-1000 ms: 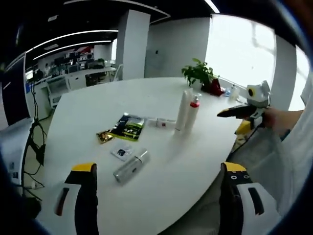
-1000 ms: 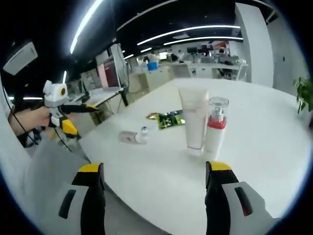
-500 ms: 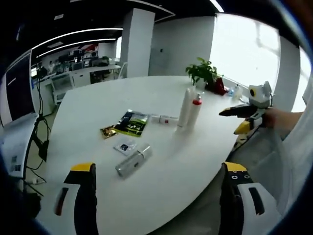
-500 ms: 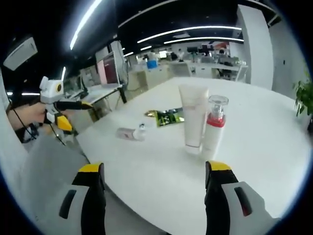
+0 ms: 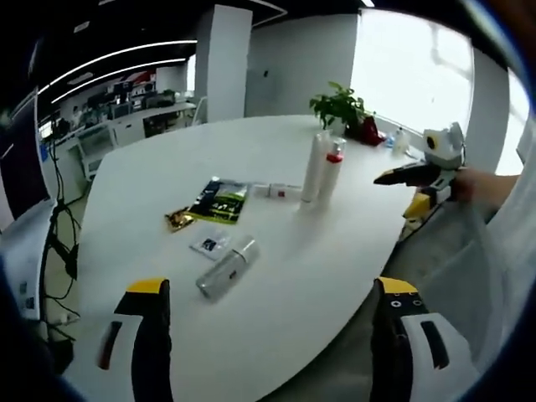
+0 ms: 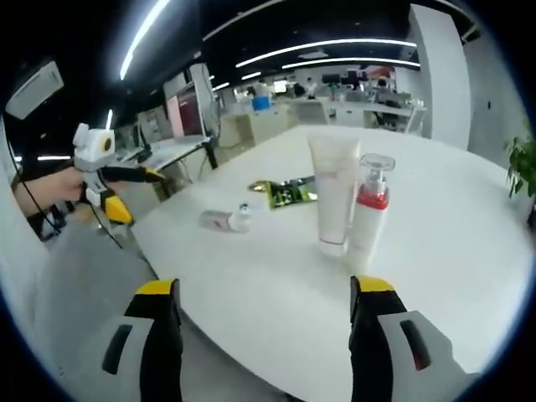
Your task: Arrange the skincare products in the storage area until every visible bottle or jar stands upright without overlapping.
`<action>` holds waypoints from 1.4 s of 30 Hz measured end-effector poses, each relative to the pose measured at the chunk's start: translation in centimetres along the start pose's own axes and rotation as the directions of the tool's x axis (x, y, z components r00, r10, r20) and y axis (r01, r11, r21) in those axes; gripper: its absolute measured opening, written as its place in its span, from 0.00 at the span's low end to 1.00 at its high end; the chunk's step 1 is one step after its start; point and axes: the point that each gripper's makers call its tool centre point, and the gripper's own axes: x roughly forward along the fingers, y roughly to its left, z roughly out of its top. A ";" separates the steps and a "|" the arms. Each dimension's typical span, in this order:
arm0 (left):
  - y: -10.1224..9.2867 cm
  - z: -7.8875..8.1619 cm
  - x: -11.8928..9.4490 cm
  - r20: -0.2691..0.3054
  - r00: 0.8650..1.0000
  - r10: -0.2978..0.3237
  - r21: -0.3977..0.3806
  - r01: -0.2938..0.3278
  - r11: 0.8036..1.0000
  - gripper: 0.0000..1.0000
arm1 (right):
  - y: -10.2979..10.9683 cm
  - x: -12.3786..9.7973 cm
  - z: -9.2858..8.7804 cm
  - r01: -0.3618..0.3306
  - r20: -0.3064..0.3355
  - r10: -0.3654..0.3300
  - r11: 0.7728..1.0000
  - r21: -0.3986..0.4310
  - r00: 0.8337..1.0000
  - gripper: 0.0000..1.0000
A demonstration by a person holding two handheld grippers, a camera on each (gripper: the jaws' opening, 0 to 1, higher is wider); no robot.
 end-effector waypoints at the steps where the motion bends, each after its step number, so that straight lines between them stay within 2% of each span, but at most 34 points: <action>1: 0.1 -0.1 0.1 -0.012 1.000 -0.002 0.010 0.002 1.000 0.90 | 0.0 0.0 0.0 0.001 -0.001 -0.001 1.000 -0.002 1.000 0.82; 9: 0.9 -0.8 1.7 -0.138 0.990 -0.026 0.151 0.047 0.987 0.84 | 0.1 0.1 -0.2 0.005 -0.014 -0.006 1.000 -0.028 1.000 0.81; 13: 1.2 -1.4 2.6 -0.202 0.978 -0.058 0.161 0.092 0.983 0.79 | -0.1 0.0 -0.3 0.010 -0.015 -0.010 1.000 -0.022 1.000 0.81; 21: 2.7 -2.4 4.6 -0.277 0.959 -0.053 0.208 0.114 0.971 0.73 | 0.1 0.1 -0.6 0.009 -0.039 -0.010 0.999 -0.043 0.999 0.80; 26: 4.0 -3.0 5.5 -0.342 0.938 -0.054 0.199 0.128 0.972 0.60 | 0.2 0.2 -0.7 0.007 -0.047 -0.010 0.999 -0.046 0.999 0.80; 32: 4.6 -3.6 6.7 -0.407 0.912 -0.053 0.227 0.157 0.961 0.53 | 0.0 0.3 -1.0 0.007 -0.061 -0.009 0.999 -0.040 0.998 0.79; 42: 5.9 -4.3 8.9 -0.490 0.871 -0.042 0.319 0.223 0.921 0.46 | -0.1 0.4 -1.3 0.008 -0.072 -0.010 1.000 -0.025 0.997 0.79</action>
